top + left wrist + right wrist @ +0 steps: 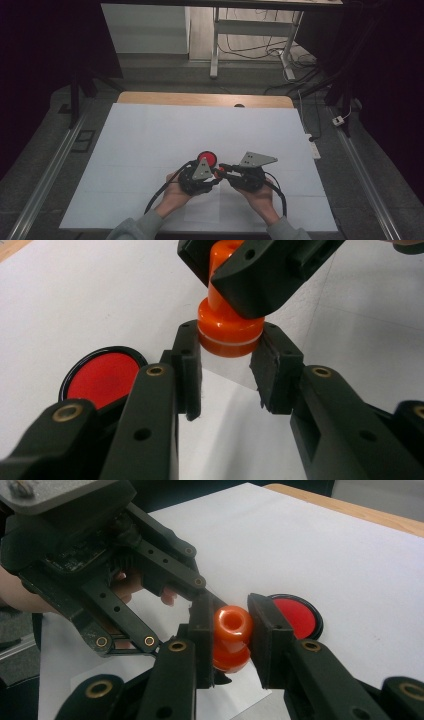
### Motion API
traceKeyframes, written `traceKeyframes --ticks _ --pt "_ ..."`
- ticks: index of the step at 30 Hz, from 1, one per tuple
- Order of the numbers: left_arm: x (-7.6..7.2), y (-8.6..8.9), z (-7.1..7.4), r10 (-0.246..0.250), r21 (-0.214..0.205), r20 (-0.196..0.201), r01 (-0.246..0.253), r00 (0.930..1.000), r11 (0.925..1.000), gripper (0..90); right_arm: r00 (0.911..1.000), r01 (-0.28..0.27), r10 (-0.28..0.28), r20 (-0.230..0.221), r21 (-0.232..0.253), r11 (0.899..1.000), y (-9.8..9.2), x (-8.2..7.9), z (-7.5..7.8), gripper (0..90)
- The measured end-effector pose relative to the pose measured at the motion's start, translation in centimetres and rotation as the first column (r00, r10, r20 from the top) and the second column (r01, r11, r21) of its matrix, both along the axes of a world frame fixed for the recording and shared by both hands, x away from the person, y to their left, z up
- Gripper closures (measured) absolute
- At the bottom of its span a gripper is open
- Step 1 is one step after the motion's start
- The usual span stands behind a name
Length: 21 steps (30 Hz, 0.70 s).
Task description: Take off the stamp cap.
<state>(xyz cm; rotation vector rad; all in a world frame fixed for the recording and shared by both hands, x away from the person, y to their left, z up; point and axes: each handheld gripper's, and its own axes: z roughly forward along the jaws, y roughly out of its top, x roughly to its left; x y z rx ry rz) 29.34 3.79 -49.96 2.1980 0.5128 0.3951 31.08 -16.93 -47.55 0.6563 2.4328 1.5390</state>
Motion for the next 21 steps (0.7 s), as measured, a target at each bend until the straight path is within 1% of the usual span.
traceKeyframes --ticks 8,16,18,21 --pt "0.03 0.02 -0.03 -0.001 0.000 -0.002 0.001 1.0000 1.0000 65.6 1.0000 0.005 -0.005 -0.003 0.002 1.000 0.03 -0.01 -0.03 72.5" --pt "0.08 0.02 -0.10 0.000 -0.004 -0.012 0.000 0.9999 1.0000 65.7 0.9999 0.011 -0.011 -0.002 0.003 1.000 0.09 -0.06 -0.10 72.7" --pt "0.13 0.06 -0.14 -0.002 -0.007 -0.019 0.002 0.9998 1.0000 65.7 0.9998 0.016 -0.016 -0.013 0.007 1.000 0.09 -0.03 -0.14 72.8" --pt "0.13 0.08 -0.13 -0.003 -0.010 -0.020 0.002 0.9998 0.9999 65.8 0.9997 0.020 -0.020 -0.016 0.011 1.000 0.09 -0.05 -0.15 72.8"
